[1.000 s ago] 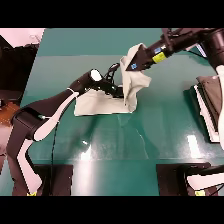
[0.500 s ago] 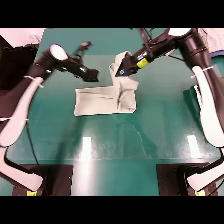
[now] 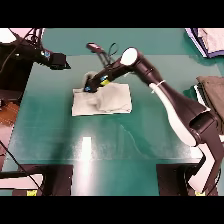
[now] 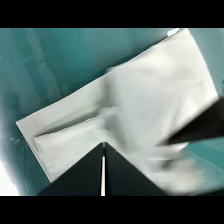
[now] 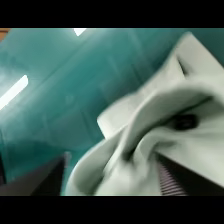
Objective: Fold the shirts.
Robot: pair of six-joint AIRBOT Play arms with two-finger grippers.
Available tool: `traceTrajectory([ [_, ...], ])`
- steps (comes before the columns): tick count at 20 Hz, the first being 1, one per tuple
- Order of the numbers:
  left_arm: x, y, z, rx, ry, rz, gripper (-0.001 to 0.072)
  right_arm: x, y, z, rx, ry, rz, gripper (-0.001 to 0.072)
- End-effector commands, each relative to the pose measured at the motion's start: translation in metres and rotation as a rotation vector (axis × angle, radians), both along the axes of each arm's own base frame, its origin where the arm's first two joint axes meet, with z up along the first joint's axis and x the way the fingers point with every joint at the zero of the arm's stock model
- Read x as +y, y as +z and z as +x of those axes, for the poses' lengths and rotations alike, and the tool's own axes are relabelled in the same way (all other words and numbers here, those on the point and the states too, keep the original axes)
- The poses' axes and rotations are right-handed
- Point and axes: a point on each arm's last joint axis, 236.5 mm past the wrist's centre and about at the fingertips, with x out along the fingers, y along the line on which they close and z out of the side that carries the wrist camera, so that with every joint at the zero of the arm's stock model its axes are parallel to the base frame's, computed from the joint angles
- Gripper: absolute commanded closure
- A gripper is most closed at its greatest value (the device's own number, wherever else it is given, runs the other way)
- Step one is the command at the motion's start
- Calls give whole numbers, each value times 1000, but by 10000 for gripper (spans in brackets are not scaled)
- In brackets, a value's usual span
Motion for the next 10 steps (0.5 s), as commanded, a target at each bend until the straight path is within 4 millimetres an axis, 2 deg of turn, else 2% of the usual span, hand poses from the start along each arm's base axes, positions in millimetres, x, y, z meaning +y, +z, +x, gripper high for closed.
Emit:
traceTrajectory([
  [1,8,6,-10,13,-4,11,684,22,12,6,-127,-5,48,30],
  [3,8,4,-13,26,-11,13,685,-13,17,3,-81,10,-19,32],
  [5,7,4,-14,19,-25,20,684,-64,7,-1,18,6,-94,33],
  [7,8,4,-14,16,-29,23,684,-122,-14,-1,151,-62,-154,34],
  [10,7,4,-13,14,-31,23,684,-193,-48,8,310,-252,-159,34],
])
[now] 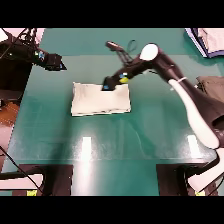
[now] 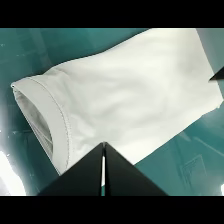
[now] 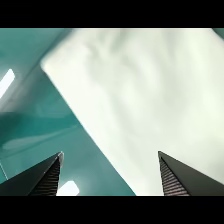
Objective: Fold the shirts.
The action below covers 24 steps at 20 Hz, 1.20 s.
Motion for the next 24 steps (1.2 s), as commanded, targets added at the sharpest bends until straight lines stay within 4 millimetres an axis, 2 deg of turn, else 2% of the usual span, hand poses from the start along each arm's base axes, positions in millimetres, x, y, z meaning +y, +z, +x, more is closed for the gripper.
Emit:
traceTrajectory([
  [1,1,0,-1,-2,-6,4,684,-77,-33,-2,180,-202,7,34],
  [4,1,-1,0,0,-5,4,684,-112,-59,10,278,-411,100,34],
  [7,0,-1,0,0,-5,3,684,-116,-89,8,380,-487,141,33],
  [10,0,-2,0,1,-6,3,684,-97,-115,1,436,-465,137,33],
  [15,0,-2,0,1,-6,3,684,-43,-122,13,479,-484,286,35],
  [16,0,-2,0,1,-6,3,684,-33,-124,12,481,-463,285,58],
  [19,0,-2,-1,3,-7,3,684,-2,-117,14,415,-371,290,311],
  [20,0,-2,-1,4,-7,3,685,6,-111,17,383,-342,295,418],
  [21,0,-2,-1,5,-8,3,685,12,-105,20,337,-306,293,619],
  [22,0,-2,-2,8,-9,4,684,15,-99,22,292,-275,292,695],
  [24,0,-3,-3,12,-11,4,684,13,-85,25,248,-228,278,697],
])
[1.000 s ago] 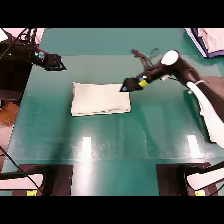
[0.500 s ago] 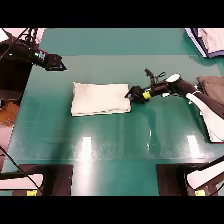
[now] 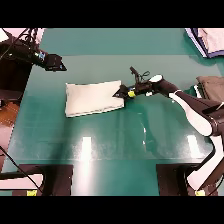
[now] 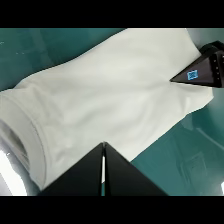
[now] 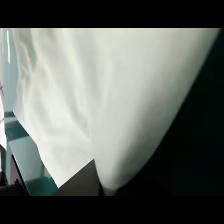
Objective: Fold the shirts.
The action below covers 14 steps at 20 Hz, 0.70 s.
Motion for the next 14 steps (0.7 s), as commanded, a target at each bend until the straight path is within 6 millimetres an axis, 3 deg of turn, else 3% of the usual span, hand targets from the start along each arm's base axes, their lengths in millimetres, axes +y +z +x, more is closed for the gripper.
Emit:
traceTrajectory([
  [1,-1,-1,-3,12,-6,-1,684,-1,26,6,-102,60,-15,697],
  [3,-2,-4,-7,31,-14,0,684,-36,49,19,-156,10,-71,697],
  [5,-11,-8,-12,45,-32,1,685,-91,78,30,-203,-89,-101,697],
  [11,-64,-29,-16,22,-97,-14,684,-312,133,40,-305,-505,-295,697],
  [14,-90,-32,-23,8,-144,-17,684,-405,156,40,-361,-728,-356,698],
])
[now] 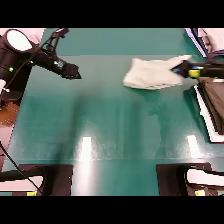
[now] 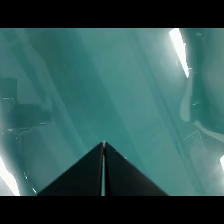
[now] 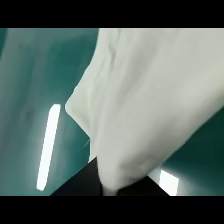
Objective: Fold the shirts.
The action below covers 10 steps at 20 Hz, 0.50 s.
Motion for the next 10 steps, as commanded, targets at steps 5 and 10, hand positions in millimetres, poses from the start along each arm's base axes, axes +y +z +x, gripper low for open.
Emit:
traceTrajectory([
  [5,-45,-3,-16,-21,-84,-9,684,-184,35,-12,-120,-381,-138,698],
  [10,-47,-3,-17,-21,-89,-9,684,-217,82,12,-228,-404,-196,699],
])
